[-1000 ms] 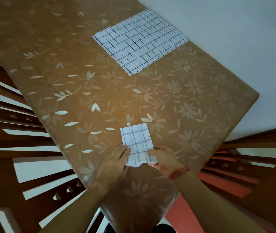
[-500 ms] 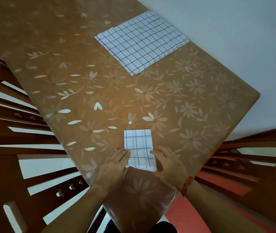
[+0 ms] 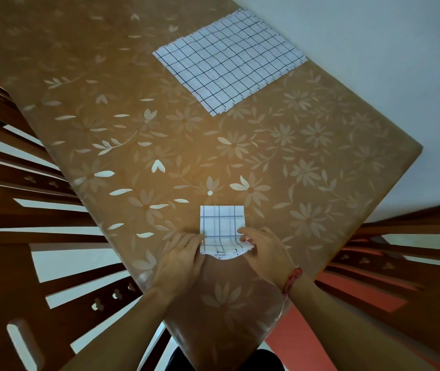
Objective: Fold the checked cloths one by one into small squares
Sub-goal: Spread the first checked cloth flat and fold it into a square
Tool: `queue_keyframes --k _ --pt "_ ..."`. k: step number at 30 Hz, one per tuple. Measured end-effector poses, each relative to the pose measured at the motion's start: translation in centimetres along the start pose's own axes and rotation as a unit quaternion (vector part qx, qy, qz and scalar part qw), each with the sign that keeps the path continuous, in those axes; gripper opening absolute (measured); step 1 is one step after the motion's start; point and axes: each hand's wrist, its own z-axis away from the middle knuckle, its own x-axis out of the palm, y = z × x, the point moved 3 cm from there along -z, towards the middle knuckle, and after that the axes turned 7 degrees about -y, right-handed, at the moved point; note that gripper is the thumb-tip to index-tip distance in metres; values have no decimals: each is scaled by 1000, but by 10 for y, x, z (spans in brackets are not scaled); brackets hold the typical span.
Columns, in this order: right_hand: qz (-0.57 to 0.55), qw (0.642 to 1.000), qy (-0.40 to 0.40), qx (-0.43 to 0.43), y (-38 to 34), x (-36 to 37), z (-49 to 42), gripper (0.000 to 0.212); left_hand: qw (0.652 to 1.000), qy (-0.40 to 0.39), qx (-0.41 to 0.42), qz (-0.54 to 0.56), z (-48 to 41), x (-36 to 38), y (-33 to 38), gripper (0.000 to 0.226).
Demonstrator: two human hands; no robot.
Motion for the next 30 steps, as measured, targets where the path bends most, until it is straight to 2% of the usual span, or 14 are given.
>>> queue_keyframes --k 9,13,18,22,25,30 --pt "-87 992 -2 87 3 2 -21 38 996 27 -69 39 -26 -3 -5 32" --pt "-87 988 -6 126 4 4 -30 54 996 28 -80 33 -34 0 -8 39" --pt "-87 986 -1 141 3 7 -35 70 997 24 -67 -10 -38 6 -13 48" --pt "-32 988 1 150 -2 6 -37 60 997 48 -30 -61 -38 1 -11 49" --pt "-9 987 -6 162 -6 5 -39 57 994 24 27 -105 -41 1 -13 48" --pt "18 985 -7 172 -10 4 -40 63 984 -37 59 -166 -44 10 -21 50"
